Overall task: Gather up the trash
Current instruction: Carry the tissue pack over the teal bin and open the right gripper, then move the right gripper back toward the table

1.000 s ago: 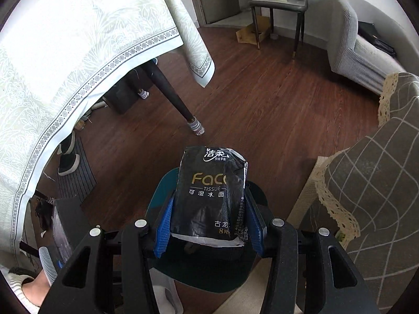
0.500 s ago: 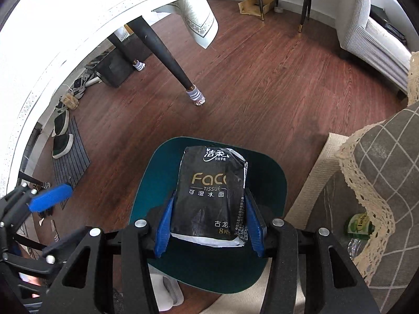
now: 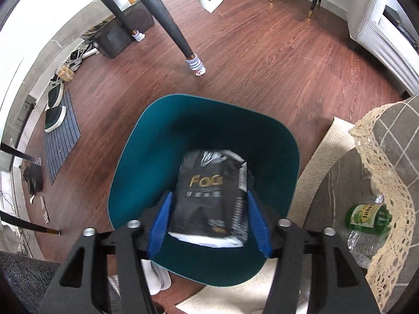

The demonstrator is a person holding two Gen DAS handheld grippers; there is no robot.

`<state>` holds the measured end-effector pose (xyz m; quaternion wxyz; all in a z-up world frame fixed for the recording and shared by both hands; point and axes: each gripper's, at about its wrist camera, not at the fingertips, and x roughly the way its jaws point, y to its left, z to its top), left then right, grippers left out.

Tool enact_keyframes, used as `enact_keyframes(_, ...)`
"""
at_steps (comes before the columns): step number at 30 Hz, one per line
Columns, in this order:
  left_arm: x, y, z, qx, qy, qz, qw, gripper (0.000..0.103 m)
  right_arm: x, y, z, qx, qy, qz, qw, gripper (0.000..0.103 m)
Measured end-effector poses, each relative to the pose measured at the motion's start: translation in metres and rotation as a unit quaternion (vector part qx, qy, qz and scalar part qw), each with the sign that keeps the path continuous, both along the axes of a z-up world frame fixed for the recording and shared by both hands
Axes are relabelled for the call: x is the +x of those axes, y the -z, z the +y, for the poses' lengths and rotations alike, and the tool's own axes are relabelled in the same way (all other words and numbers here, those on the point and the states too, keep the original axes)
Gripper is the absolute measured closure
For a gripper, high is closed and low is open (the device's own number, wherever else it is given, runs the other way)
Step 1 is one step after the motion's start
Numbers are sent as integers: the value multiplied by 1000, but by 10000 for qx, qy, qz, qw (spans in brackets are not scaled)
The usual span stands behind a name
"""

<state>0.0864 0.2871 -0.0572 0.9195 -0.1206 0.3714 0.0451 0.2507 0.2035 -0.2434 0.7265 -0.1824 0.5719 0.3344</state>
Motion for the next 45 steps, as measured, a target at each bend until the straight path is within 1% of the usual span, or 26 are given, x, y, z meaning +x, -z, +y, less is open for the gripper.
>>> enact_keyframes(2, 1, -9, -4, -43, -3, -98, 9999, 66, -3, -1, -1, -71, -49, -55, 9999, 31)
enact_keyframes(4, 3, -17, -8, -72, 17, -178, 9998, 66, -6, -6, -4, -68, -110, -103, 9999, 31)
enact_keyframes(7, 1, -26, -15, -11, 53, -267, 9996, 66, -10, -16, -12, 15, -219, -214, 9995, 31)
enact_keyframes(9, 2, -30, -20, 81, 42, -313, 9995, 66, -13, -24, -20, 143, -255, -253, 9993, 31)
enact_keyframes(12, 6, -35, -24, 1, 46, -358, 9993, 66, -16, -43, -30, 426, -353, -345, 9979, 31)
enact_keyframes(14, 9, -38, -27, -29, 37, -394, 9992, 66, -20, -57, -35, 575, -434, -479, 9963, 36)
enact_keyframes(17, 14, -44, -35, -58, 109, -453, 9989, 66, -28, -79, -46, 799, -537, -729, 9927, 39)
enact_keyframes(18, 15, -46, -38, -70, 141, -480, 9987, 66, -29, -86, -49, 868, -541, -800, 9915, 41)
enact_keyframes(20, 16, -52, -45, -29, 177, -566, 9982, 66, -32, -100, -56, 990, -559, -979, 9887, 44)
enact_keyframes(24, 19, -65, -62, 1, 267, -807, 9964, 62, -36, -131, -76, 1179, -561, -1400, 9815, 48)
enact_keyframes(28, 20, -79, -81, 40, 320, -1126, 9931, 55, -38, -159, -105, 1373, -406, -1765, 9738, 48)
enact_keyframes(30, 22, -85, -94, 62, 387, -1189, 9921, 53, -37, -170, -121, 1453, -289, -1887, 9708, 48)
enact_keyframes(37, 38, -86, -138, 29, 675, -1175, 9908, 46, -25, -191, -180, 1593, 214, -2204, 9621, 49)
enact_keyframes(42, 48, -82, -176, 28, 967, -1121, 9890, 39, -17, -196, -224, 1543, 614, -2387, 9568, 48)
enact_keyframes(45, 55, -79, -197, -14, 1141, -1098, 9874, 38, -12, -197, -251, 1518, 869, -2479, 9529, 48)
